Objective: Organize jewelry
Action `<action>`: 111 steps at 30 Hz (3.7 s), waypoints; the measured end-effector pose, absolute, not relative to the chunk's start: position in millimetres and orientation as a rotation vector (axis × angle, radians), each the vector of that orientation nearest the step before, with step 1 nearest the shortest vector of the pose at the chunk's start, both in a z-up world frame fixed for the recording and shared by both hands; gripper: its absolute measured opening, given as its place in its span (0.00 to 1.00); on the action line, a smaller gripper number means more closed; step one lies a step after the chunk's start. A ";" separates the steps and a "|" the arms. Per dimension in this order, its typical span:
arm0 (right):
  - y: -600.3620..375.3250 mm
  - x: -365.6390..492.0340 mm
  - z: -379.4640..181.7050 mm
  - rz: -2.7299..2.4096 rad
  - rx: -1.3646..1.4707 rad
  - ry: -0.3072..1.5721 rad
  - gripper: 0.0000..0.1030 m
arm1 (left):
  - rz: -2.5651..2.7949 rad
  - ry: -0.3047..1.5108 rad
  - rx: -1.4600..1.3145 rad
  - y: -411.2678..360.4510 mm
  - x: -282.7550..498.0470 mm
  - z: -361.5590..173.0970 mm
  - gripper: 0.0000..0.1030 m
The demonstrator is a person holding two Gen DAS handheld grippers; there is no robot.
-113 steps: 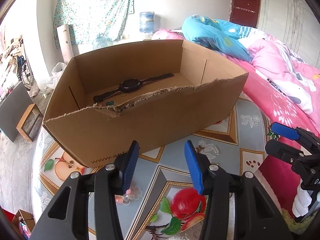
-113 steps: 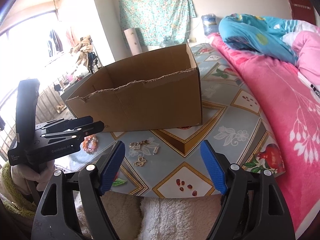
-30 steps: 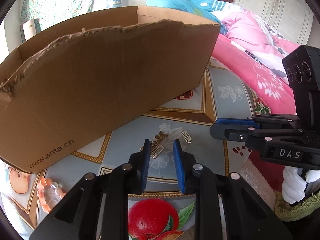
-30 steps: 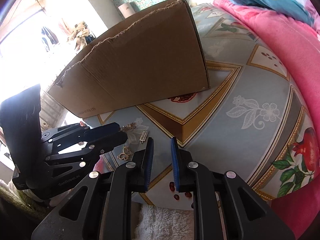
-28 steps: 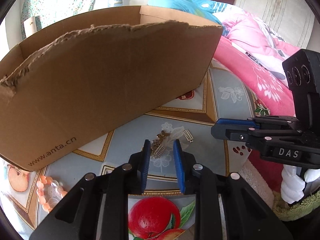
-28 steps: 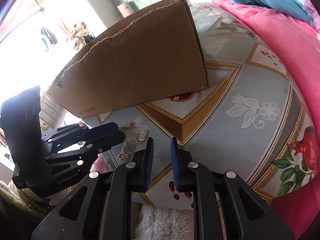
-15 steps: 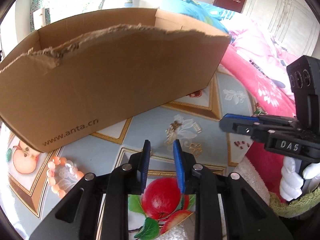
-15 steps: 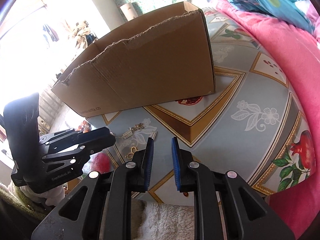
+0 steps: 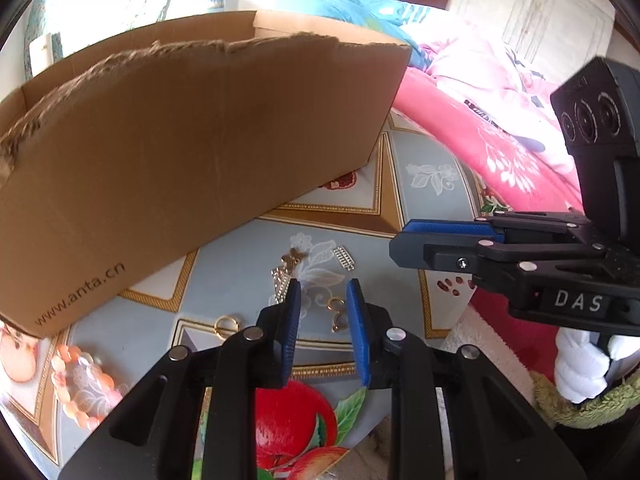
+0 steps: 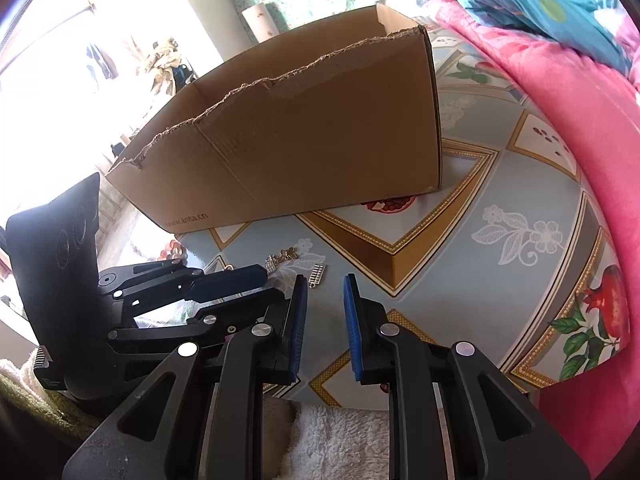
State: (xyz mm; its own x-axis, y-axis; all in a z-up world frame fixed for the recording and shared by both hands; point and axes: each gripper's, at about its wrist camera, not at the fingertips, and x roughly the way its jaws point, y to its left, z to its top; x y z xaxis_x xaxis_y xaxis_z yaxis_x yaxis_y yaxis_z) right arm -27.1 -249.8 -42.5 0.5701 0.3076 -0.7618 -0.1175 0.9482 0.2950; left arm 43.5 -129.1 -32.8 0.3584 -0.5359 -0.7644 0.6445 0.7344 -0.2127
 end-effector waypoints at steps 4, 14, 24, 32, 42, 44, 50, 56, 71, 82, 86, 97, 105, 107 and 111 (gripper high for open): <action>-249.4 -27.7 -42.6 0.257 0.225 0.928 0.18 | -0.738 0.926 0.105 -119.8 41.4 -30.0 0.22; -257.1 -32.6 -38.3 0.257 0.240 0.918 0.18 | -0.768 0.909 0.162 -134.2 48.0 -31.2 0.22; -259.2 -32.0 -38.0 0.261 0.253 0.914 0.18 | -0.755 0.946 0.126 -122.8 38.4 -31.7 0.22; -259.0 -35.3 -36.1 0.263 0.260 0.905 0.18 | -0.757 0.908 0.148 -129.3 50.0 -29.0 0.22; -261.4 -33.7 -38.9 0.267 0.270 0.910 0.18 | -0.784 0.948 0.140 -125.7 42.5 -32.7 0.23; -259.3 -33.6 -38.3 0.273 0.266 0.908 0.18 | -0.781 0.954 0.134 -124.3 40.7 -32.8 0.23; -258.2 -35.7 -39.0 0.268 0.261 0.912 0.21 | -0.762 0.961 0.135 -117.1 34.9 -32.2 0.23; -252.8 -37.6 -34.3 0.252 0.226 0.898 0.26 | -0.737 0.949 0.105 -105.7 30.7 -28.1 0.23; -234.8 -55.1 3.1 0.044 0.010 0.591 0.89 | -0.681 0.882 0.088 -89.4 21.5 -17.9 0.23; -227.6 -58.7 7.6 0.113 -0.108 0.529 0.88 | -0.653 0.868 0.127 -86.9 18.7 -19.0 0.23; -219.8 -51.2 -16.2 0.202 -0.071 0.676 0.61 | -0.644 0.876 0.126 -82.9 17.6 -19.8 0.23; -196.2 -39.1 -54.9 0.250 -0.035 0.881 0.27 | -0.611 0.894 0.110 -79.0 19.7 -20.3 0.23; -175.3 -35.7 -63.9 0.228 -0.164 0.873 0.20 | -0.608 0.903 0.104 -83.0 22.3 -22.1 0.23; -169.1 -36.7 -64.2 0.233 -0.198 0.871 0.18 | -0.606 0.904 0.104 -83.6 23.0 -22.2 0.23; -164.9 -34.8 -64.6 0.250 -0.208 0.879 0.17 | -0.603 0.905 0.101 -83.4 24.1 -22.9 0.23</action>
